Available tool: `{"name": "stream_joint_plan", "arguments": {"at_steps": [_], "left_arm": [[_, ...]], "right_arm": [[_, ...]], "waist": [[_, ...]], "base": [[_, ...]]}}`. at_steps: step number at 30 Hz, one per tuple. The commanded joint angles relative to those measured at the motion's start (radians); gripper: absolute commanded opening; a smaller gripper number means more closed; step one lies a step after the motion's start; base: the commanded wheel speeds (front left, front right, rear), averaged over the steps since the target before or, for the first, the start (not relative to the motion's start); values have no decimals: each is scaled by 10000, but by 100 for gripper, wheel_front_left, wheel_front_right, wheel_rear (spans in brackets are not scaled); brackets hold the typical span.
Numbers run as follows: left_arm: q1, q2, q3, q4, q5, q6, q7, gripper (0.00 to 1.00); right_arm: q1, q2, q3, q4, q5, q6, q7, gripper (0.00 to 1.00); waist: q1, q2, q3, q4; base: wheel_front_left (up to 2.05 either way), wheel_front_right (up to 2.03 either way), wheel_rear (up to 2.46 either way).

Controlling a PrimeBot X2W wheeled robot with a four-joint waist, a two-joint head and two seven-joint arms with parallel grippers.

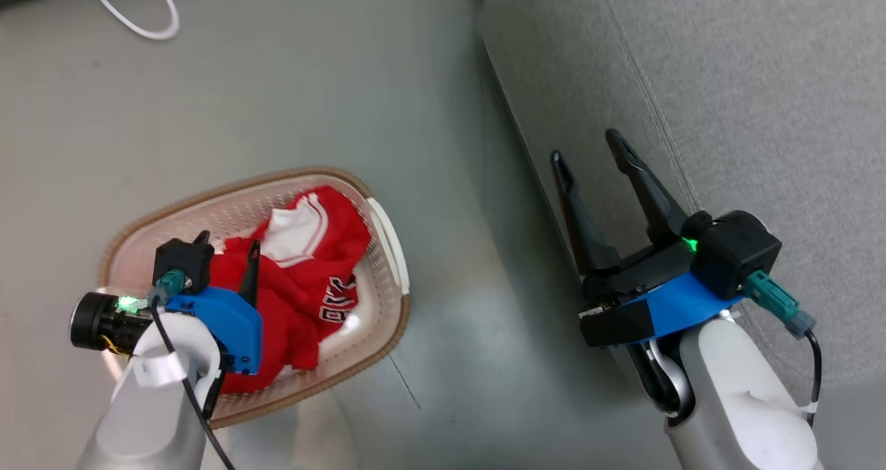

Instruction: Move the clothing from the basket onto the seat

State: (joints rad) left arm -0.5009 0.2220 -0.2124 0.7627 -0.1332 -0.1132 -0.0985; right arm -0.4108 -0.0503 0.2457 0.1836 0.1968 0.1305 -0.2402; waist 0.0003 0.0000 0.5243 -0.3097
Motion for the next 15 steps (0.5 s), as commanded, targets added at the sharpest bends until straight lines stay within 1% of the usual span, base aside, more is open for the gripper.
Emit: {"name": "stream_joint_plan", "arguments": {"at_steps": [1, 10, 15], "left_arm": [[-227, 129, -74, 130, 65, -20, 99, 100], [-1156, 624, -939, 1480, 389, -153, 903, 100], [-1673, 970, -1313, 1966, 518, -183, 1376, 100]], "right_arm": [[-171, -3, 67, 32, 90, 4, -67, 100], [-602, -3, 394, 111, 650, 4, -250, 100], [-795, -3, 553, -140, 852, 4, -255, 100]], "waist": [[-3, 0, 624, -475], [-3, 0, 1697, -888], [-3, 0, 2271, -1074]], "base": [[0, 0, 0], [0, 0, 0], [0, 0, 0]]}}
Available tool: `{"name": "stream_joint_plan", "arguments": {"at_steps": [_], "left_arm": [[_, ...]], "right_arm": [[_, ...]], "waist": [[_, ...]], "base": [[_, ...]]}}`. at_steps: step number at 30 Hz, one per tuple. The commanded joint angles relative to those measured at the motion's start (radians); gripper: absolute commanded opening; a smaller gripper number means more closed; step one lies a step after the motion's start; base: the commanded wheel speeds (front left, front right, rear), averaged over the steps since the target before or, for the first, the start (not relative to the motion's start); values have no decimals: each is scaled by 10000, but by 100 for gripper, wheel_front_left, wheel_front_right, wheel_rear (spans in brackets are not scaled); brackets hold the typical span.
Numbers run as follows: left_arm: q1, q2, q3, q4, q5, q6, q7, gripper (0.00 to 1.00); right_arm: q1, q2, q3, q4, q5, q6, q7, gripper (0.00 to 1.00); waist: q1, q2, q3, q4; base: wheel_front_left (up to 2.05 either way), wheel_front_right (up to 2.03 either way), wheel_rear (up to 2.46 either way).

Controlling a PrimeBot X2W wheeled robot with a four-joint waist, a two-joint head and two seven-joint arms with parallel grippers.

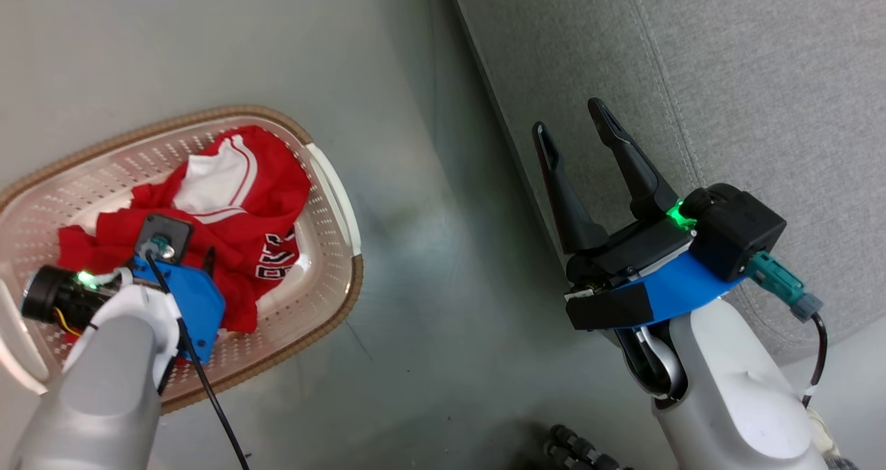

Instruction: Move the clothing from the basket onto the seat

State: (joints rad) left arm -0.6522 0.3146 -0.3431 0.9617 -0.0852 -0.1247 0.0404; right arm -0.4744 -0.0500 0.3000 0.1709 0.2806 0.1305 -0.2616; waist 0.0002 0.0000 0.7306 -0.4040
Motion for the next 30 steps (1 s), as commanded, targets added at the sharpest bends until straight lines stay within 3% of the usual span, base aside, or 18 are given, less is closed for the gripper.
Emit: {"name": "stream_joint_plan", "arguments": {"at_steps": [1, 13, 29, 30], "left_arm": [[-261, 112, -86, 42, 72, -65, 63, 100], [-1155, 576, -1017, 990, 186, -58, 1571, 100], [-1572, 560, -1567, 1718, 420, 300, 3520, 100], [-1600, 554, -1581, 1751, 405, 313, 3633, 53]], "right_arm": [[-196, -8, 40, -77, 53, 4, -40, 100], [-368, -8, 218, -437, 420, 4, -40, 100], [-521, -8, 338, -570, 560, 4, -41, 100], [-521, -8, 346, -573, 566, 4, -41, 100]], "waist": [[-2, 0, 301, -156], [-2, 0, 1044, -269], [-2, 0, 1357, -318], [-2, 0, 1375, -324]], "base": [[0, 0, 0], [0, 0, 0], [0, 0, 0], [0, 0, 0]]}}
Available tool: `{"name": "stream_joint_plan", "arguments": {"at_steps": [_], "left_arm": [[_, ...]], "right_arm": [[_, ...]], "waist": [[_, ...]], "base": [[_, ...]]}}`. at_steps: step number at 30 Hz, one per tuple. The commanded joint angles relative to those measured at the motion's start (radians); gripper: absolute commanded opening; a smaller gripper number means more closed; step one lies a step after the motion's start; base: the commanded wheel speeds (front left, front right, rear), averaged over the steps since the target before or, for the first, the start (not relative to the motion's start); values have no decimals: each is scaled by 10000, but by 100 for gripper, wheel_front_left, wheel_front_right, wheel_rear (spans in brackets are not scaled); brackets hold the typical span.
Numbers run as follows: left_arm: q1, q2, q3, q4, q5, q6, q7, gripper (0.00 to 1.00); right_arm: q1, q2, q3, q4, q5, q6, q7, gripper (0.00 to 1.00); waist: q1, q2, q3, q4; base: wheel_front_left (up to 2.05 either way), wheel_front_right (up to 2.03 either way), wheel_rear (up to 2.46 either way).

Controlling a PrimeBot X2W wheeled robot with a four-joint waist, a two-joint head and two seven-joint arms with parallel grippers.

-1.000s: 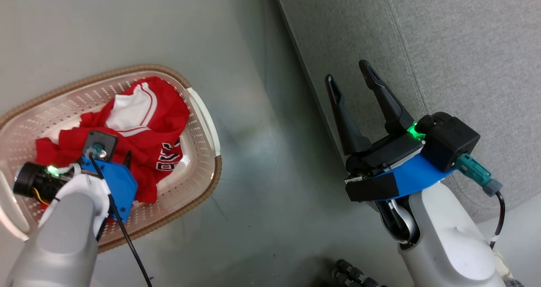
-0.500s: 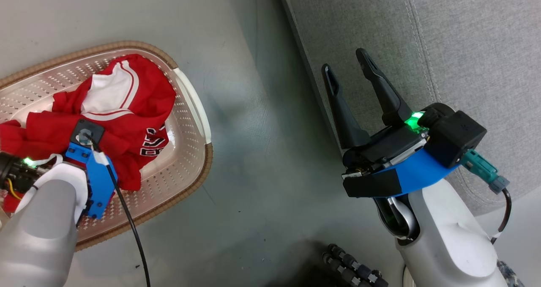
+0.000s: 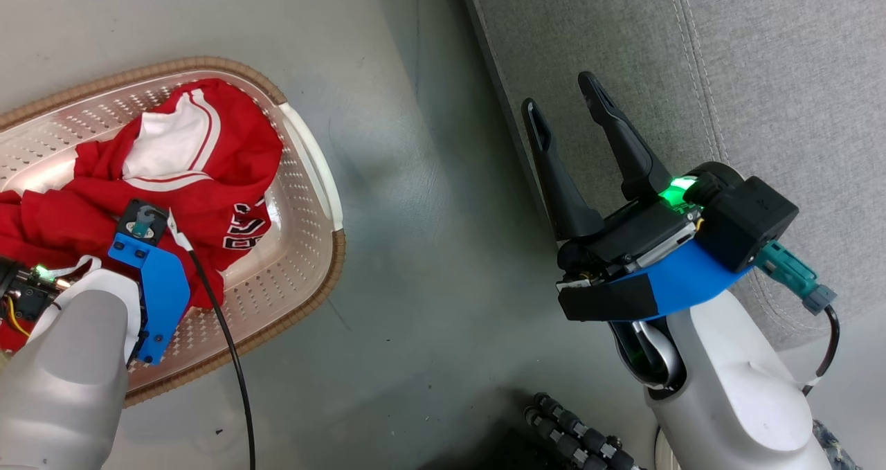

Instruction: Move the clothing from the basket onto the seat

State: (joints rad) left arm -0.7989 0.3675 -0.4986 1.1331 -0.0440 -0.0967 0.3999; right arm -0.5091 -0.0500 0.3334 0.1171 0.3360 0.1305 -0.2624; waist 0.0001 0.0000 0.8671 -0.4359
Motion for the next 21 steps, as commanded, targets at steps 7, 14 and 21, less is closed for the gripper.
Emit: {"name": "stream_joint_plan", "arguments": {"at_steps": [7, 14, 21], "left_arm": [[-304, 44, -97, 85, -186, -44, 488, 0], [-293, 85, -126, 34, -415, -153, 286, 0], [-257, -49, -108, 70, -636, -171, -40, 0]], "right_arm": [[-234, -8, 52, 37, 91, 4, -34, 100], [-248, -8, 30, 91, 109, 4, -34, 100], [-260, -7, -42, 172, -16, 4, -34, 100]], "waist": [[-1, 0, 1, -12], [-1, 0, -111, 19], [-1, 0, -366, 129]], "base": [[0, 0, 0], [0, 0, 0], [0, 0, 0]]}}
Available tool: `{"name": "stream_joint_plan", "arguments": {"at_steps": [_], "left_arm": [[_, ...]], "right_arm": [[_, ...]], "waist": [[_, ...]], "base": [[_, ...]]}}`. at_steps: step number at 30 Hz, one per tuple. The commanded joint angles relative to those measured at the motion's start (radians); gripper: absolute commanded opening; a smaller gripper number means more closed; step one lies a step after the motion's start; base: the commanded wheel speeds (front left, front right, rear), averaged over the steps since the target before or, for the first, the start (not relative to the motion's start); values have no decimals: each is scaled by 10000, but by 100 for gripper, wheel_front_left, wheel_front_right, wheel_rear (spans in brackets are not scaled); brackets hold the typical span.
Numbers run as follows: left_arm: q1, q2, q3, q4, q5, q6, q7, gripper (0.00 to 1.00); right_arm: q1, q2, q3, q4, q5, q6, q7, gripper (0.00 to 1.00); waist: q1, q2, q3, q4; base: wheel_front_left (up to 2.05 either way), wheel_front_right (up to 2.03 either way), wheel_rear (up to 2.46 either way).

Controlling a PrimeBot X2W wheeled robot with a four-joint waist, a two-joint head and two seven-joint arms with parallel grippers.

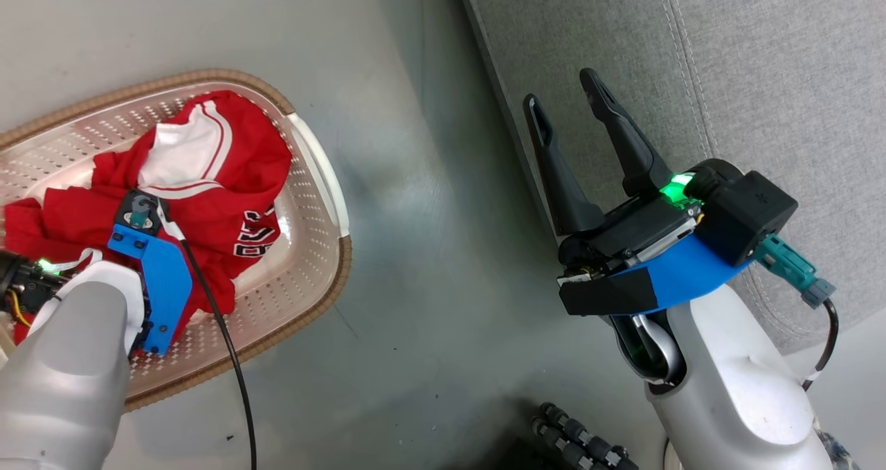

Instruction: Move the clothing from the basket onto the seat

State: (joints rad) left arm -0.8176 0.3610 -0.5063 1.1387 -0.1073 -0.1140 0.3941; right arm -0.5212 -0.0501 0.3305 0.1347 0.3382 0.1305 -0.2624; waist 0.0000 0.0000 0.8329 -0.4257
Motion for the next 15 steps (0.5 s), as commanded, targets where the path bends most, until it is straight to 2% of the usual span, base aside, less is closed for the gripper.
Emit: {"name": "stream_joint_plan", "arguments": {"at_steps": [1, 8, 15], "left_arm": [[-83, -44, -20, 9, -64, 3, -73, 0], [-15, -572, 142, 50, -508, -51, -966, 0], [318, -1277, 345, 17, -1165, -107, -2523, 0]], "right_arm": [[-136, -5, -33, 14, -63, 4, -34, 100], [-3, -8, -200, 238, -367, 4, -34, 100], [229, -11, -372, 541, -816, 4, -34, 100]], "waist": [[0, 0, -96, 70], [0, 0, -911, 538], [0, 0, -2049, 1128]], "base": [[0, 0, 0], [0, 0, 0], [0, 0, 0]]}}
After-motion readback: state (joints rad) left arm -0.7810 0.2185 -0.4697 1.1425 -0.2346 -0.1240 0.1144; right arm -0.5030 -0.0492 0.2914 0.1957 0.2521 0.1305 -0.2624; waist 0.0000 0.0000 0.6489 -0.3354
